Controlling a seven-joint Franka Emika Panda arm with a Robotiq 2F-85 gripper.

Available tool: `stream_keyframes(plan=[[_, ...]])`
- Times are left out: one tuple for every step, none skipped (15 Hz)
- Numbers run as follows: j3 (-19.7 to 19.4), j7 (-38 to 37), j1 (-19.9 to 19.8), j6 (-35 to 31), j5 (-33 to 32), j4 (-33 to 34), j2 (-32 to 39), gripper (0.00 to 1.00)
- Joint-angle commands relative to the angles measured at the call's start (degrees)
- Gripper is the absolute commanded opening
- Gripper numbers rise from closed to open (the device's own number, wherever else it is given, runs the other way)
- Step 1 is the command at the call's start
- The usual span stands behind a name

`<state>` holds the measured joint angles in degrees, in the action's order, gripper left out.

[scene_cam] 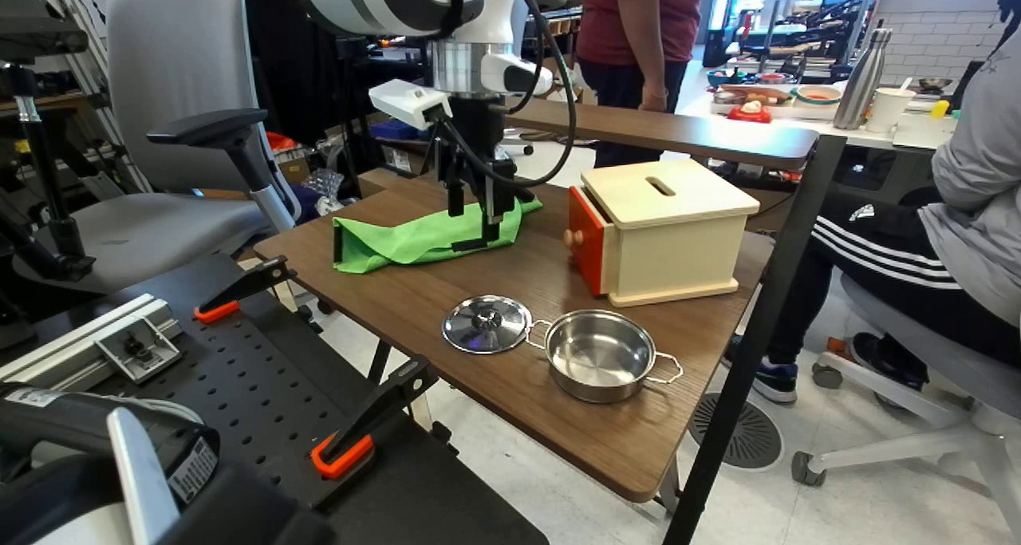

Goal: Unfold the green cloth

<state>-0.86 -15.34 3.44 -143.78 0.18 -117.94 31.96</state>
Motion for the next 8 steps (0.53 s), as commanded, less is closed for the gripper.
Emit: stream_keyframes(plan=[[-1.0, -0.5, 1.2, 1.4, 0.0, 4.1, 3.3, 1.0], [-1.0, -0.6, 1.3, 1.5, 0.0, 4.7, 4.0, 1.0], [-1.0, -0.6, 1.3, 1.5, 0.0, 5.2, 4.5, 1.0], [-1.1, -0.7, 1.4, 1.4, 0.0, 5.7, 5.0, 1.0], [-1.2, -0.7, 1.5, 1.5, 0.0, 6.1, 5.5, 1.0], [-1.2, -0.7, 1.6, 1.6, 0.0, 6.7, 6.0, 1.0], [-1.3, -0.8, 1.6, 1.6, 0.0, 7.0, 6.4, 1.0], [-1.3, -0.7, 1.6, 1.7, 0.1, 7.3, 6.6, 1.0]])
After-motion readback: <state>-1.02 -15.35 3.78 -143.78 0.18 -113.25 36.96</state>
